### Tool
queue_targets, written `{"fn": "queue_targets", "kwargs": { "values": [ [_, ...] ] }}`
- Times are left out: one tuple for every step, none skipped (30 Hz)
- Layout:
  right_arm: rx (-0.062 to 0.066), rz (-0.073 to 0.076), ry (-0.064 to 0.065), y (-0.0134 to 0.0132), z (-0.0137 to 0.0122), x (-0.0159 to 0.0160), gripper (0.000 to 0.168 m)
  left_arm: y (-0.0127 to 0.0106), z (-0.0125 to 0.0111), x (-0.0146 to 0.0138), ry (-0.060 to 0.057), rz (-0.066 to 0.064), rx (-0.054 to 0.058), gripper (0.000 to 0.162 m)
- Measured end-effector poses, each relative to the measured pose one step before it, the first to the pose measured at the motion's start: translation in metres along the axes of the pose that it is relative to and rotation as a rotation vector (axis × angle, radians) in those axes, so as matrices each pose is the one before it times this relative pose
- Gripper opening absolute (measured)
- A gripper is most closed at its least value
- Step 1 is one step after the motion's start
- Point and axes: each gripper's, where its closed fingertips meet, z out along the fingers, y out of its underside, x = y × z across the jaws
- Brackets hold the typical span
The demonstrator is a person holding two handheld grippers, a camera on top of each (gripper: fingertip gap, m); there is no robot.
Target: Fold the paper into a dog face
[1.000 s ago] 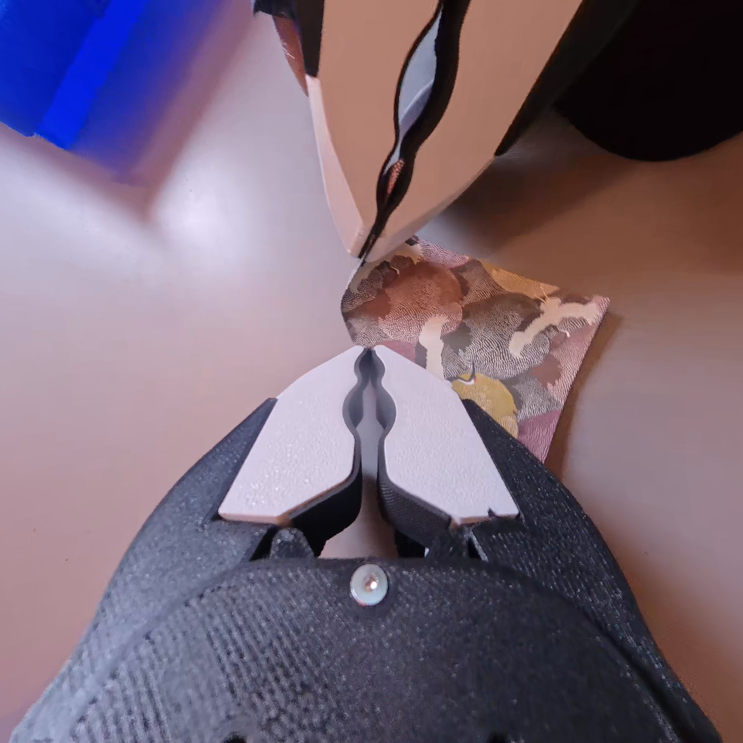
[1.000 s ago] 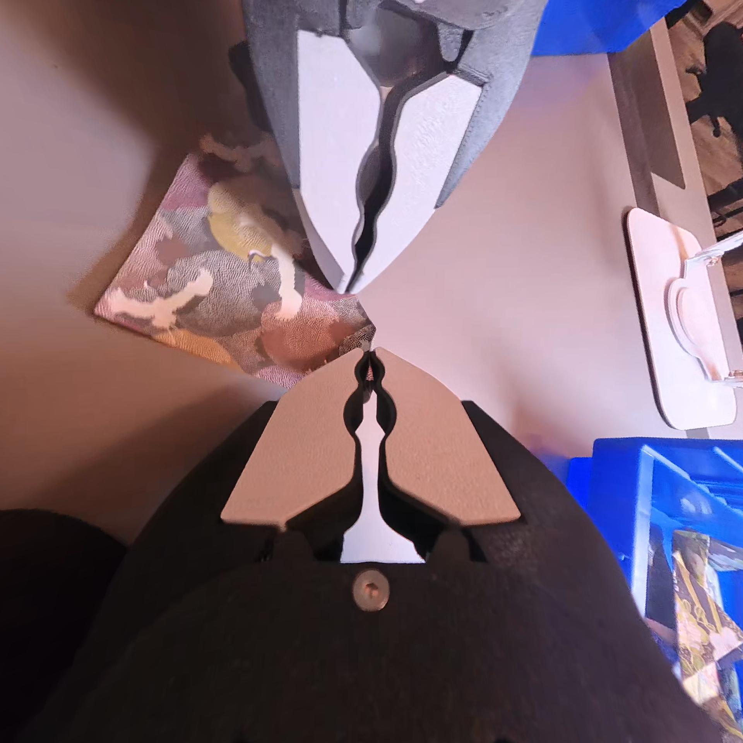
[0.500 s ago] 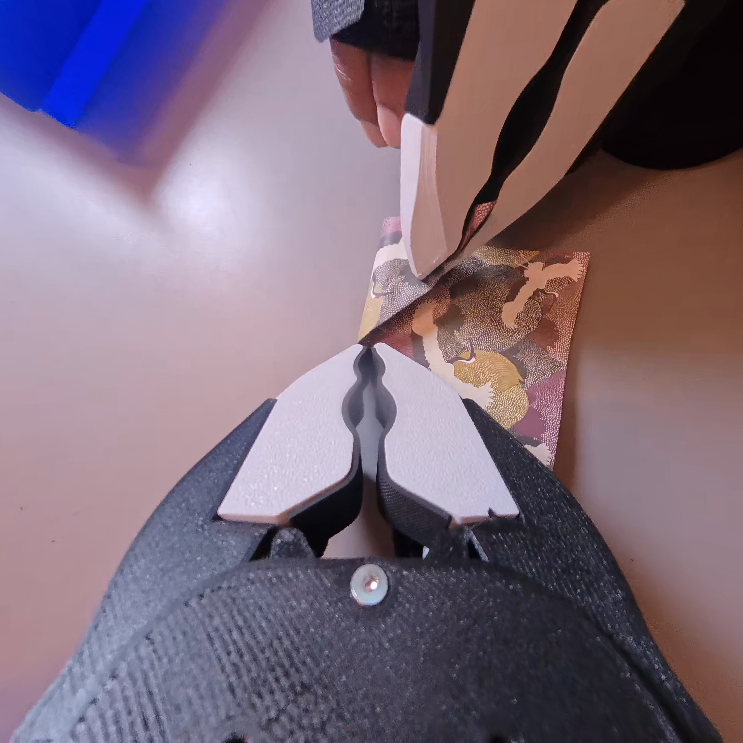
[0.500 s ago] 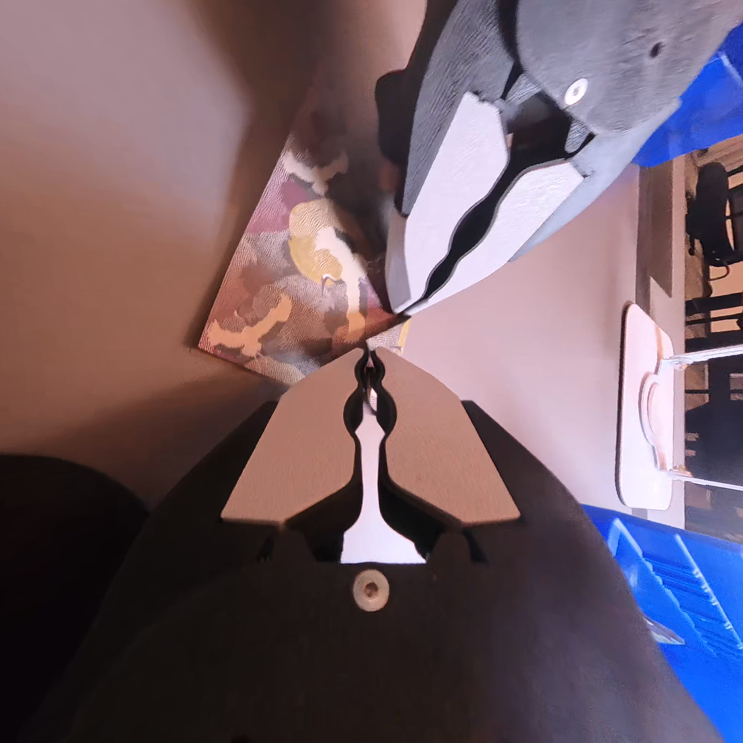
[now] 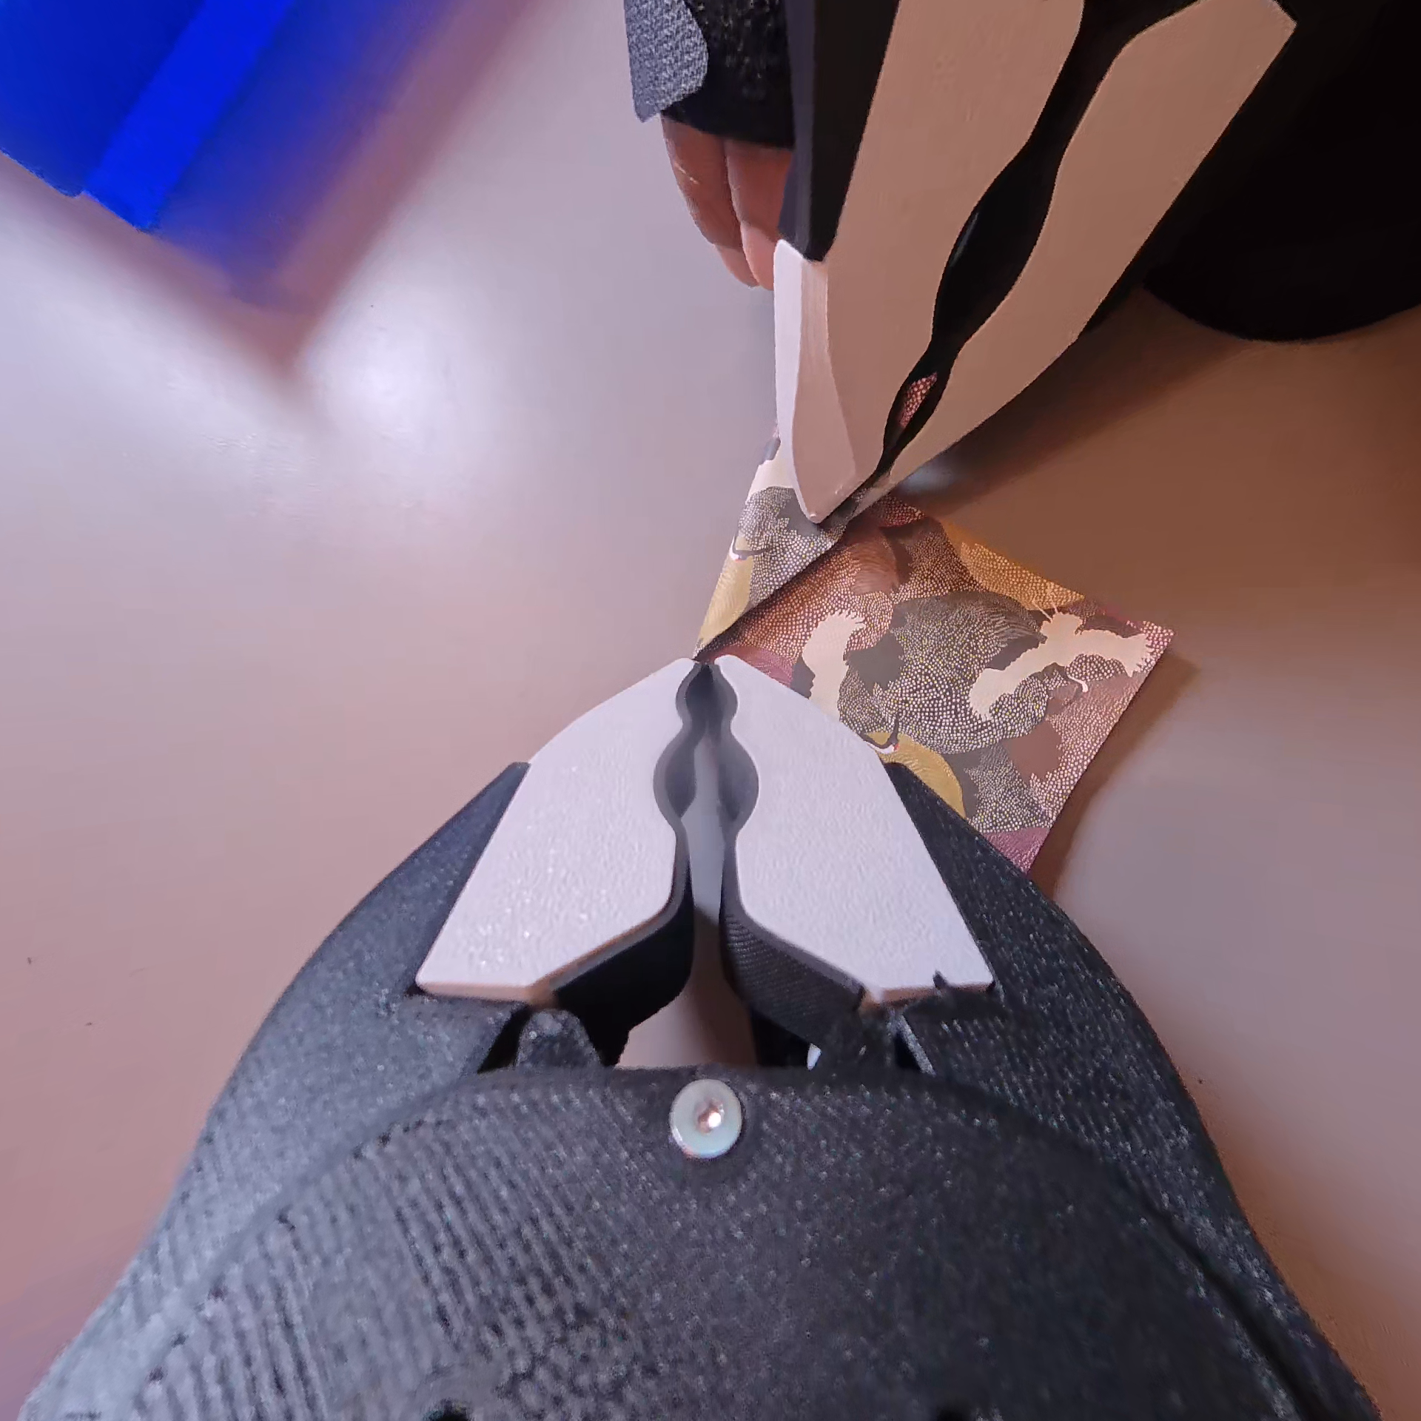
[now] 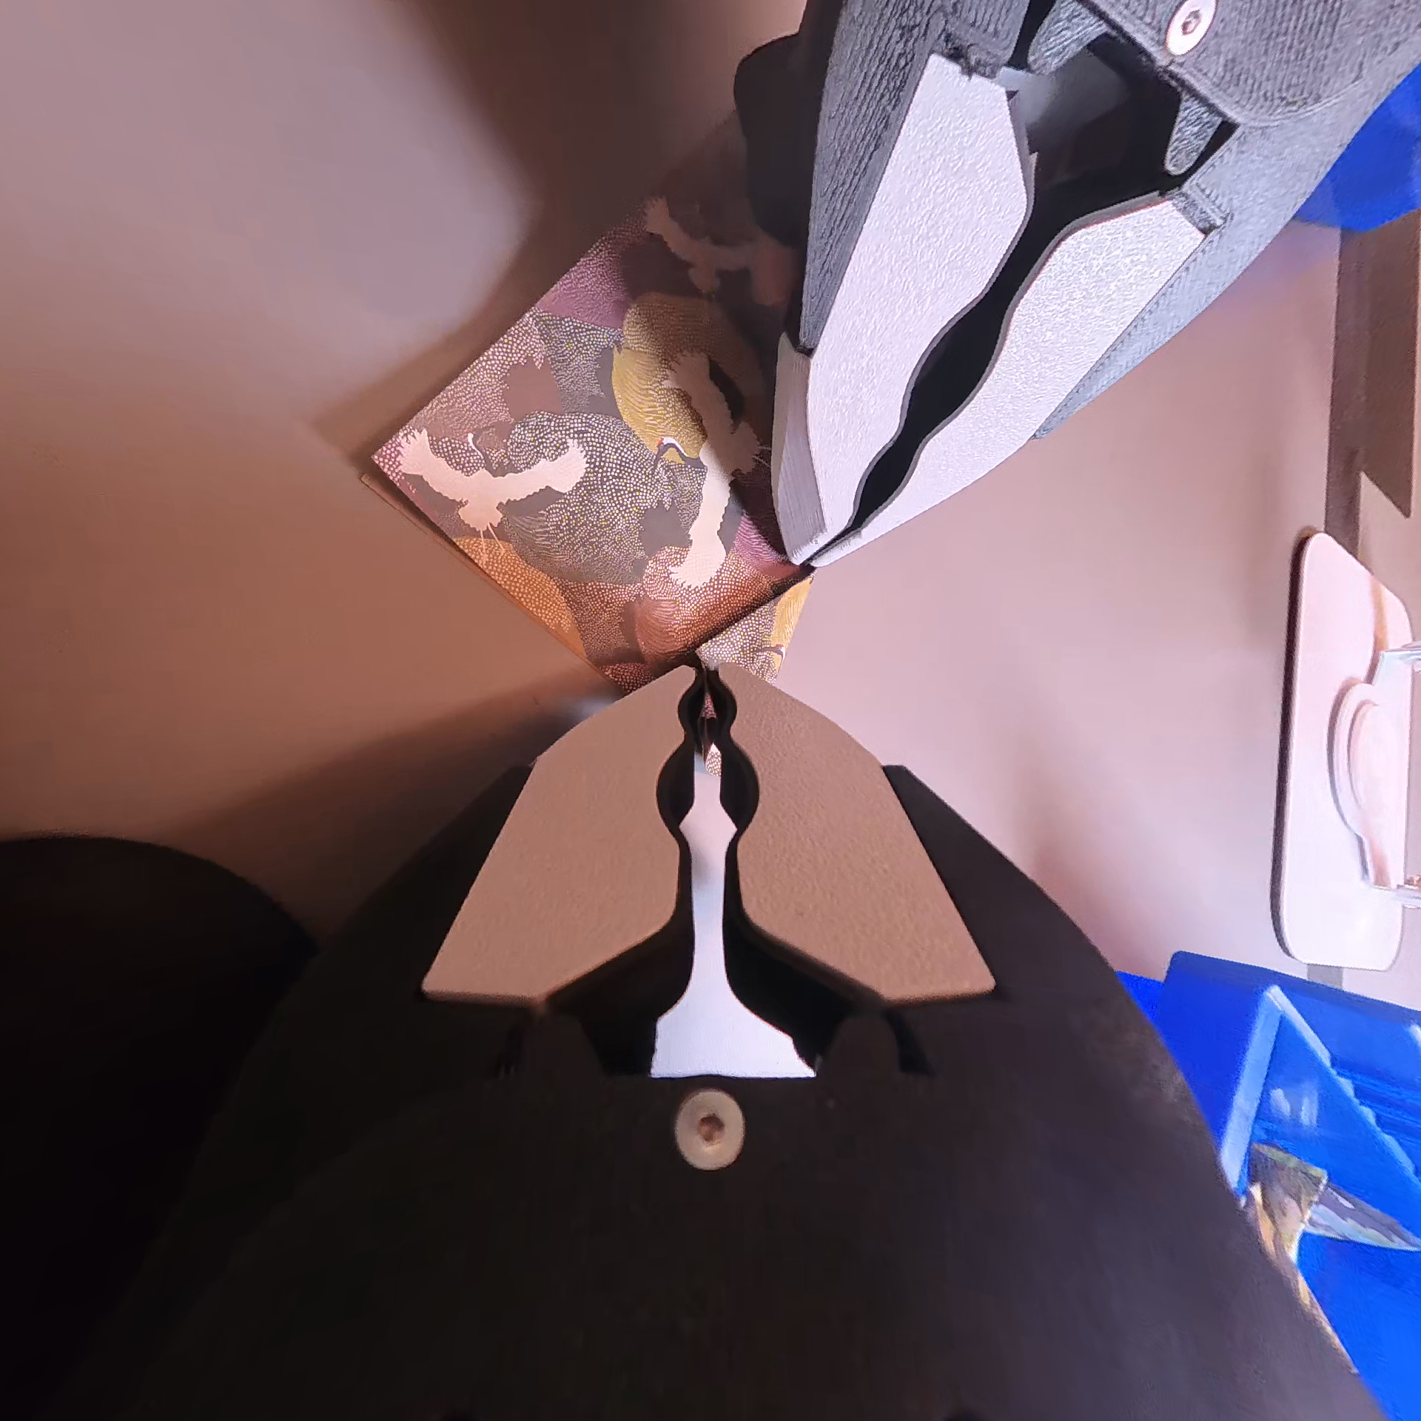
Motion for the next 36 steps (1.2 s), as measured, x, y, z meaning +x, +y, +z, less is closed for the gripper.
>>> {"fn": "queue_targets", "kwargs": {
  "values": [
    [-0.0053,-0.0003,0.0027,-0.00006,0.00004,-0.00002,0.000,0.00004,-0.00007,0.00001,-0.0016,-0.0003,0.0009,0.000],
    [-0.0031,0.0020,0.0018,0.00005,0.00000,0.00004,0.000,-0.00012,0.00007,-0.00003,-0.0006,-0.0035,0.0016,0.000],
    [0.0003,0.0052,0.0002,0.00014,0.00001,0.00005,0.000,-0.00005,-0.00001,-0.00001,0.0004,-0.0051,0.0035,0.000],
    [0.0028,0.0072,-0.0012,0.00002,0.00009,0.00000,0.000,-0.00023,-0.00007,0.00001,0.0029,-0.0083,0.0075,0.000],
    [0.0052,0.0077,-0.0023,0.00004,-0.00001,0.00002,0.000,-0.00029,0.00000,-0.00003,0.0055,-0.0117,0.0119,0.000],
    [0.0069,0.0072,-0.0022,0.00008,-0.00005,0.00013,0.000,-0.00022,0.00002,0.00007,0.0079,-0.0104,0.0122,0.000],
    [0.0060,0.0067,-0.0014,-0.00002,-0.00002,-0.00002,0.000,-0.00013,-0.00001,0.00017,0.0113,-0.0150,0.0065,0.000],
    [0.0027,0.0038,-0.0001,0.00010,0.00005,0.00003,0.000,0.00004,-0.00039,0.00032,0.0134,-0.0128,0.0004,0.000],
    [0.0001,-0.0022,0.0020,-0.00006,-0.00001,0.00010,0.000,-0.00067,-0.00087,-0.00066,0.0062,-0.0067,0.0037,0.000],
    [-0.0009,-0.0050,0.0030,0.00003,-0.00006,0.00000,0.000,-0.00165,-0.00145,-0.00138,0.0006,-0.0016,0.0092,0.000],
    [-0.0011,-0.0032,0.0021,-0.00004,0.00007,0.00007,0.000,-0.00221,-0.00205,-0.00107,0.0031,-0.0017,0.0128,0.000],
    [-0.0004,-0.0008,0.0014,0.00003,-0.00002,0.00002,0.000,-0.00311,-0.00222,-0.00131,0.0030,-0.0071,0.0184,0.000],
    [0.0010,-0.0002,0.0016,0.00000,-0.00004,-0.00001,0.000,-0.00433,-0.00183,-0.00145,0.0005,-0.0068,0.0261,0.000],
    [0.0017,-0.0009,0.0016,-0.00004,0.00003,0.00012,0.000,-0.00405,-0.00093,-0.00189,-0.0056,-0.0040,0.0238,0.000],
    [0.0011,-0.0008,0.0009,0.00003,-0.00001,0.00002,0.000,-0.00226,0.00044,-0.00229,-0.0119,-0.0001,0.0109,0.000],
    [-0.0003,-0.0013,0.0002,-0.00001,0.00008,-0.00001,0.000,-0.00005,0.00191,-0.00096,-0.0059,0.0078,-0.0027,0.000],
    [-0.0015,-0.0026,0.0001,-0.00003,-0.00004,0.00004,0.000,0.00241,0.00306,0.00177,0.0082,0.0123,-0.0189,0.000],
    [-0.0021,-0.0032,0.0007,0.00006,-0.00004,0.00003,0.000,0.00335,0.00313,0.00246,0.0109,0.0138,-0.0236,0.000],
    [-0.0021,-0.0033,0.0017,0.00000,0.00006,0.00004,0.000,0.00313,0.00266,0.00123,-0.0011,0.0178,-0.0205,0.000],
    [-0.0017,-0.0033,0.0027,-0.00001,-0.00001,0.00007,0.000,0.00151,0.00164,-0.00061,-0.0138,0.0211,-0.0098,0.000],
    [-0.0012,-0.0045,0.0035,-0.00003,-0.00003,0.00003,0.000,0.00023,0.00058,0.00000,-0.0073,0.0072,-0.0051,0.000],
    [-0.0006,-0.0060,0.0039,-0.00001,-0.00002,0.00004,0.000,0.00092,0.00050,0.00075,0.0000,0.0005,-0.0106,0.000],
    [-0.0003,-0.0060,0.0033,-0.00002,0.00003,0.00005,0.000,0.00096,0.00068,0.00044,-0.0028,0.0067,-0.0072,0.000],
    [-0.0001,-0.0027,0.0014,-0.00005,-0.00003,0.00007,0.000,0.00007,-0.00012,-0.00013,-0.0062,0.0086,-0.0012,0.000],
    [0.0006,0.0018,-0.0002,0.00002,-0.00003,0.00007,0.000,0.00015,-0.00005,0.00002,-0.0079,0.0067,-0.0062,0.000],
    [0.0018,0.0038,0.0000,0.00002,0.00006,0.00010,0.000,0.00011,0.00004,0.00000,-0.0121,0.0150,-0.0088,0.000],
    [0.0028,0.0054,0.0013,0.00001,-0.00003,0.00005,0.000,0.00019,-0.00003,-0.00008,-0.0142,0.0205,-0.0101,0.000],
    [0.0039,0.0097,0.0026,0.00003,-0.00008,0.00012,0.000,0.00010,0.00002,-0.00005,-0.0130,0.0153,-0.0103,0.000],
    [0.0057,0.0163,0.0025,0.00007,0.00001,0.00011,0.000,0.00009,-0.00002,-0.00003,-0.0111,0.0114,-0.0078,0.000],
    [0.0067,0.0211,0.0013,0.00024,-0.00023,0.00018,0.000,0.00011,-0.00004,-0.00005,-0.0087,0.0076,-0.0047,0.000],
    [0.0068,0.0223,-0.0013,0.00021,-0.00054,0.00000,0.001,0.00009,-0.00005,-0.00010,-0.0075,0.0062,-0.0019,0.000],
    [0.0081,0.0203,-0.0075,0.00009,-0.00109,-0.00079,0.002,0.00008,-0.00005,0.00002,-0.0060,0.0044,-0.0005,0.000],
    [0.0086,0.0205,-0.0154,-0.00025,-0.00180,-0.00162,0.005,0.00004,0.00001,-0.00012,-0.0038,0.0006,-0.0001,0.000],
    [0.0038,0.0233,-0.0207,0.00033,-0.00217,-0.00221,0.008,0.00002,-0.00001,0.00000,-0.0006,-0.0026,0.0005,0.000],
    [0.0004,0.0263,-0.0304,0.00078,-0.00257,-0.00318,0.010,-0.00005,0.00010,0.00006,0.0019,-0.0030,0.0013,0.000],
    [0.0035,0.0369,-0.0469,0.00030,-0.00340,-0.00454,0.011,0.00003,-0.00005,-0.00003,0.0025,-0.0036,0.0016,0.000]
  ]
}}
